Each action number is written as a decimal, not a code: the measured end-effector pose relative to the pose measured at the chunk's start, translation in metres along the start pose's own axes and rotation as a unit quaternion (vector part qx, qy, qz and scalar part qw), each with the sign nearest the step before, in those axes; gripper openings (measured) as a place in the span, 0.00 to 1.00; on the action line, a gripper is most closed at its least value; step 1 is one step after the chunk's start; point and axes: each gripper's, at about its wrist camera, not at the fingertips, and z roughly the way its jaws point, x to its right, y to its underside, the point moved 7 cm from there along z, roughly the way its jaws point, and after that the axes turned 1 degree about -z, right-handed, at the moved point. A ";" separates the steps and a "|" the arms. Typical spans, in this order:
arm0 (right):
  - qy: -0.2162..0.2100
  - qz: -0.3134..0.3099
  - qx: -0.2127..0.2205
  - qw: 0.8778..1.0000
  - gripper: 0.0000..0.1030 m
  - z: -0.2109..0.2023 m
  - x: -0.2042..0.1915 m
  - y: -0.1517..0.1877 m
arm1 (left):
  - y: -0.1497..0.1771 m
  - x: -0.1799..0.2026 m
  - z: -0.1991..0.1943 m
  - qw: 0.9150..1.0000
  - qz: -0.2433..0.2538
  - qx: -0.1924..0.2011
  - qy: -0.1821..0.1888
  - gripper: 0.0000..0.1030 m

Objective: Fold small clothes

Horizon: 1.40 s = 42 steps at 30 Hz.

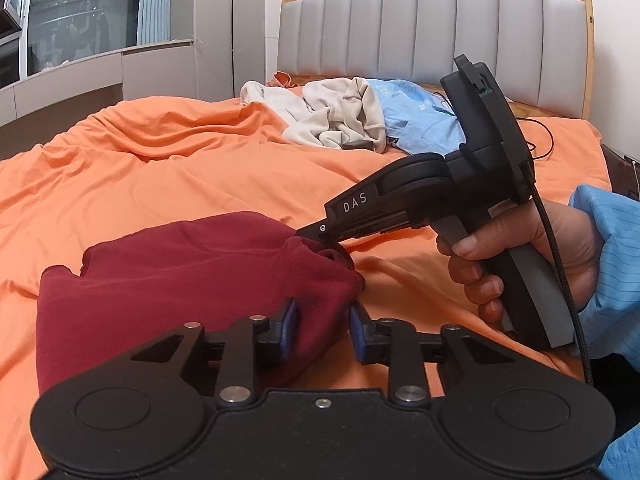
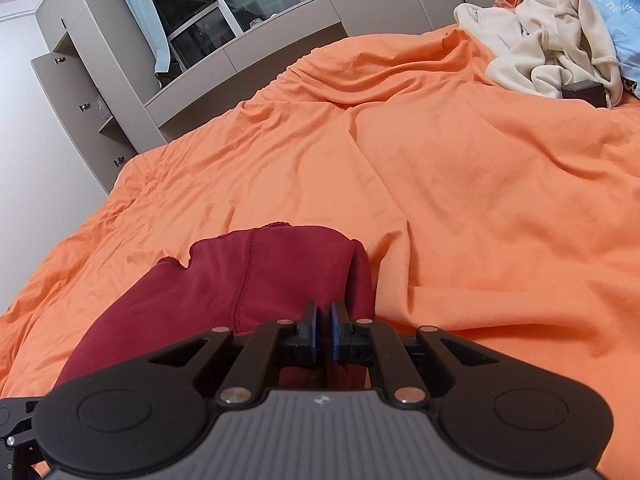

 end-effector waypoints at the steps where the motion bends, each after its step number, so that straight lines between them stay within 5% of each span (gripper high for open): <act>1: 0.001 0.000 0.000 1.000 0.10 0.000 0.000 0.000 | 0.000 0.000 -0.001 1.000 -0.003 0.000 0.002 0.32; 5: 0.004 0.002 0.000 1.000 0.19 0.000 0.002 0.000 | -0.003 -0.003 -0.003 1.000 -0.028 -0.002 0.013 0.44; 9: 0.011 0.004 0.002 1.000 0.28 -0.002 0.004 0.000 | -0.013 -0.010 -0.014 0.997 -0.064 0.009 0.033 0.68; 12: 0.017 0.004 0.008 1.000 0.48 -0.004 0.005 0.000 | -0.024 -0.026 -0.028 0.995 -0.094 0.033 0.024 0.85; 16: 0.024 -0.008 0.024 0.999 0.77 -0.009 0.000 -0.003 | -0.031 -0.063 -0.048 0.987 -0.141 0.064 -0.033 0.99; 23: -0.004 -0.080 0.055 0.995 1.00 -0.019 -0.030 -0.004 | -0.006 -0.135 -0.058 0.955 -0.246 0.024 -0.166 0.99; 28: 0.004 -0.146 0.039 0.988 1.00 -0.014 -0.052 0.008 | 0.017 -0.162 -0.048 0.933 -0.305 -0.020 -0.190 0.99; 31: 0.037 -0.153 0.001 0.988 1.00 -0.002 -0.047 0.017 | 0.026 -0.163 -0.041 0.929 -0.318 -0.037 -0.186 0.99; 36: 0.021 -0.110 -0.030 0.993 1.00 0.006 -0.034 0.022 | 0.041 -0.165 -0.031 0.927 -0.321 -0.056 -0.187 0.99; 42: 0.002 -0.087 -0.005 0.996 1.00 -0.007 -0.026 0.012 | 0.049 -0.160 -0.023 0.929 -0.315 -0.051 -0.189 1.00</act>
